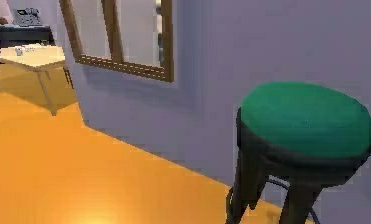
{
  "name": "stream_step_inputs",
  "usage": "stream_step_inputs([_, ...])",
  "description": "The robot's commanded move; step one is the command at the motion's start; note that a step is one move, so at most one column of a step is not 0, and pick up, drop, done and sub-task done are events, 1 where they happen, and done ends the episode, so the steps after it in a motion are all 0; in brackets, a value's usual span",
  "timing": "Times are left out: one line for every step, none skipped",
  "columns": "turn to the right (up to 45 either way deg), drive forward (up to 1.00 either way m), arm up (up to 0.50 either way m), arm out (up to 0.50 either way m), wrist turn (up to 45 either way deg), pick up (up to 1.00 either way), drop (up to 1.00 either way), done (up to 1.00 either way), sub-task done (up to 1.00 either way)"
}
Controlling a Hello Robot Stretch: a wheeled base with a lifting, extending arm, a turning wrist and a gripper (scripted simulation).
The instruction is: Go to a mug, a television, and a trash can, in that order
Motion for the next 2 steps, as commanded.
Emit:
stream_step_inputs([30.0,0.00,0.00,0.00,0.0,0.00,0.00,0.00,0.00])
stream_step_inputs([0.0,0.10,0.00,0.00,0.0,0.00,0.00,0.00,0.00])
